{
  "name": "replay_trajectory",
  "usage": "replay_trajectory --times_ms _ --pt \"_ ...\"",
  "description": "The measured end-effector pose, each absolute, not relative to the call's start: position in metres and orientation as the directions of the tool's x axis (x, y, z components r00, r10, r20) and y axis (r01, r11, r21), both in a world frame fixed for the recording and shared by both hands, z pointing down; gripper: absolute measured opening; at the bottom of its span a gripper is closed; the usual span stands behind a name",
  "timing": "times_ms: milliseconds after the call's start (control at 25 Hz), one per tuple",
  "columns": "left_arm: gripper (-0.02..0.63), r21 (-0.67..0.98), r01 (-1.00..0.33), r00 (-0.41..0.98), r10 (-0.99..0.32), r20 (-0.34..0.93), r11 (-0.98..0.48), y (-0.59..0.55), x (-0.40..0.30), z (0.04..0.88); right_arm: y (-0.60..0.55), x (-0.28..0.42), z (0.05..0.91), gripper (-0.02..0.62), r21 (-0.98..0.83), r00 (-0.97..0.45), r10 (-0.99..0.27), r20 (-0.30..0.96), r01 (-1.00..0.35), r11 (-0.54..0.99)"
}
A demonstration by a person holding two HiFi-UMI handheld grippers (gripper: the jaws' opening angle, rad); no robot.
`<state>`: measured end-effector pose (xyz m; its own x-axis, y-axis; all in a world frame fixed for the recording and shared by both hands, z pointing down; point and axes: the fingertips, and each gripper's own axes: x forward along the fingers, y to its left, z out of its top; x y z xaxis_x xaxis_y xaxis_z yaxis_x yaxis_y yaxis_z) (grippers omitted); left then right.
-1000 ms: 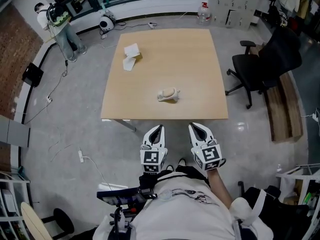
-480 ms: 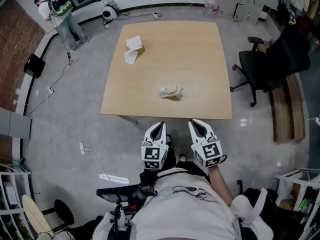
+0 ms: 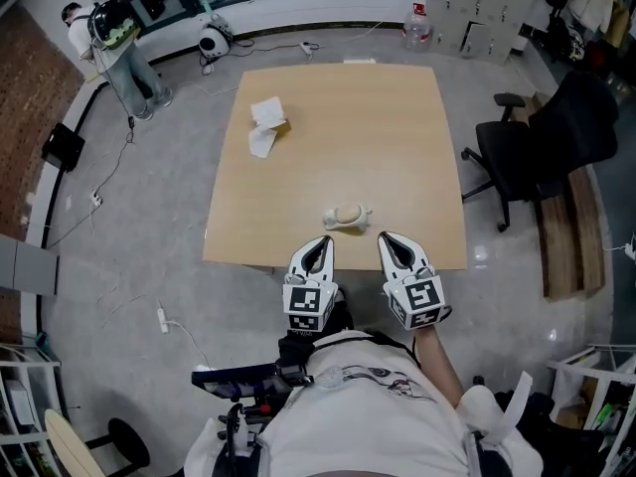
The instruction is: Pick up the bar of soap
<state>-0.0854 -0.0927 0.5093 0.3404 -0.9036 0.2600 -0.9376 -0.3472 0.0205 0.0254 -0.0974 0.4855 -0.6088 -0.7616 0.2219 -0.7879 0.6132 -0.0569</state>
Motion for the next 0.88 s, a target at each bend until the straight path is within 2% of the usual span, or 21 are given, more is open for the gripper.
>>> replay_trajectory --times_ms 360,640,880 --pt "0.002 0.041 -0.935 0.348 -0.893 0.286 -0.352 -0.144 -0.125 0.518 -0.150 -0.019 0.490 0.005 -0.045 -0.620 -0.745 0.246 -0.775 0.630" --pt "0.002 0.045 -0.908 0.404 -0.844 0.354 -0.416 -0.168 -0.137 0.536 -0.176 -0.046 0.495 0.005 -0.046 -0.623 -0.732 0.275 -0.769 0.637" --pt "0.002 0.044 -0.888 0.433 -0.798 0.420 -0.459 -0.180 -0.129 0.559 -0.186 -0.042 0.509 0.005 -0.060 -0.621 -0.718 0.315 -0.768 0.638"
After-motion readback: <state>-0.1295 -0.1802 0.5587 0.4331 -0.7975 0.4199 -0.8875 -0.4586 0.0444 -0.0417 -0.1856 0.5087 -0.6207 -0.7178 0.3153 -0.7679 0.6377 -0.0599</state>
